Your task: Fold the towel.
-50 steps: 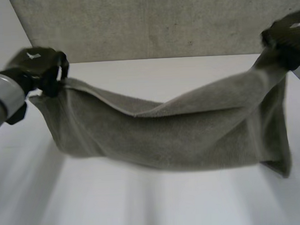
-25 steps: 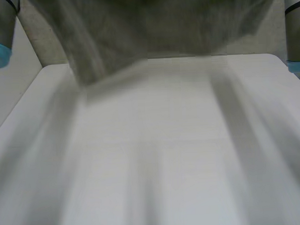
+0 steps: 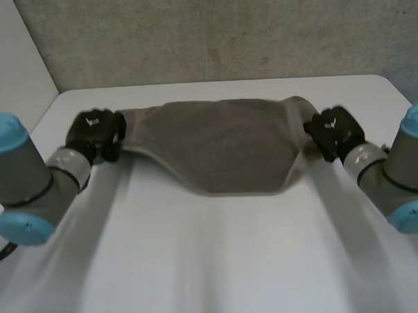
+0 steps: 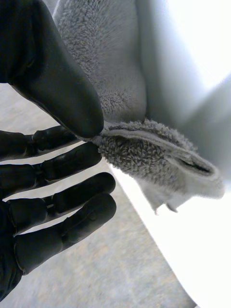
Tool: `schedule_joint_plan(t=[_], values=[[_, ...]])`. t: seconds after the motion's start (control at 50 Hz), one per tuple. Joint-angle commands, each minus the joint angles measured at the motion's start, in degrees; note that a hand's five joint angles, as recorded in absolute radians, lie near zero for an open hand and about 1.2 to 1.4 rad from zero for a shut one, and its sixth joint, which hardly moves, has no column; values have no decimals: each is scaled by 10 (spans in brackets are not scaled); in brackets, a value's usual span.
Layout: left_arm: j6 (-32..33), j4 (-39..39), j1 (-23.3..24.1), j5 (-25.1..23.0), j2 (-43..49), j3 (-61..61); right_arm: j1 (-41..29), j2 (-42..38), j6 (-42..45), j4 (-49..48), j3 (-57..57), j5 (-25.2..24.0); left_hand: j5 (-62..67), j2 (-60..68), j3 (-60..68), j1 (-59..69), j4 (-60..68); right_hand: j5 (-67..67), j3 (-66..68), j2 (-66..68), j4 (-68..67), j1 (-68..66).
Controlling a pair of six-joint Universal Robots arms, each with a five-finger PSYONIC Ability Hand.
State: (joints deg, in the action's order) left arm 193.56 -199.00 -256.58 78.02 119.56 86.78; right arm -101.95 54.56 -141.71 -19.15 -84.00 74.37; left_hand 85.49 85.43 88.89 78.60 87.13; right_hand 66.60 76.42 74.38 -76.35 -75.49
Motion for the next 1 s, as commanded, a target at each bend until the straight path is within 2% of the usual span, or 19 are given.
schedule_joint_plan(t=[0.02,0.2,0.24,0.3,0.34,0.4,0.46,0.5,0.6,0.7,0.74,0.76,0.78,0.82,0.84,0.88,0.9,0.94,1.0], values=[[135,-12,-21,-4,1,83,32,4,-3,3,-42,-1,-155,-54,-89,14,-71,34,36,56,-37,-45],[151,-10,-34,-4,-44,146,47,110,-3,80,-87,-4,-155,-54,-89,14,-71,34,36,56,-37,-45],[151,-7,-41,-5,-67,162,59,167,-3,118,-113,-11,-155,-54,-89,14,-71,34,36,56,-37,-45],[149,3,-57,-16,-123,193,69,194,-3,134,-124,-18,-155,-54,-89,14,-71,34,36,56,-37,-45],[148,19,-61,-43,-182,222,91,245,-4,168,-142,-39,-155,-54,-89,14,-71,34,36,56,-37,-45],[147,31,-63,-58,-214,236,117,296,-13,217,-150,-65,-155,-54,-89,14,-71,34,36,56,-37,-45],[147,61,-74,-81,-275,263,134,317,-19,244,-148,-79,-155,-54,-89,14,-71,34,36,56,-37,-45],[148,97,-93,-98,-326,283,174,347,-27,293,-141,-109,-155,-54,-89,14,-71,34,36,56,-37,-45],[149,126,-115,-133,-359,296,206,361,-26,332,-122,-156,-155,-54,-89,14,-71,34,36,56,-37,-45],[147,118,-120,-164,-338,274,202,340,-51,328,-91,-178,-155,-54,-89,14,-71,34,36,56,-37,-45],[145,106,-119,-166,-302,251,199,308,-67,322,-74,-177,-155,-54,-89,14,-71,34,36,56,-37,-45],[144,98,-108,-163,-257,223,194,265,-81,311,-50,-174,-155,-54,-89,14,-71,34,36,56,-37,-45],[144,98,-108,-163,-256,223,187,222,-93,301,-22,-170,-155,-54,-89,14,-71,34,36,56,-37,-45],[141,87,-82,-159,-173,153,177,188,-102,294,5,-161,-155,-54,-89,14,-71,34,36,56,-37,-45],[141,87,-81,-159,-173,153,177,187,-102,293,5,-161,-155,-54,-89,14,-71,34,36,56,-37,-45],[136,92,-54,-144,-80,60,145,127,-110,286,61,-135,-155,-54,-89,14,-71,34,36,56,-37,-45],[136,92,-54,-144,-79,59,145,127,-110,286,61,-135,-155,-54,-89,14,-71,34,36,56,-37,-45],[132,93,-44,-129,-35,12,118,59,-113,271,120,-91,-155,-54,-89,14,-71,34,36,56,-37,-45],[118,96,-32,-97,41,-77,108,22,-113,258,147,-66,-155,-54,-89,14,-71,34,36,56,-37,-45]])
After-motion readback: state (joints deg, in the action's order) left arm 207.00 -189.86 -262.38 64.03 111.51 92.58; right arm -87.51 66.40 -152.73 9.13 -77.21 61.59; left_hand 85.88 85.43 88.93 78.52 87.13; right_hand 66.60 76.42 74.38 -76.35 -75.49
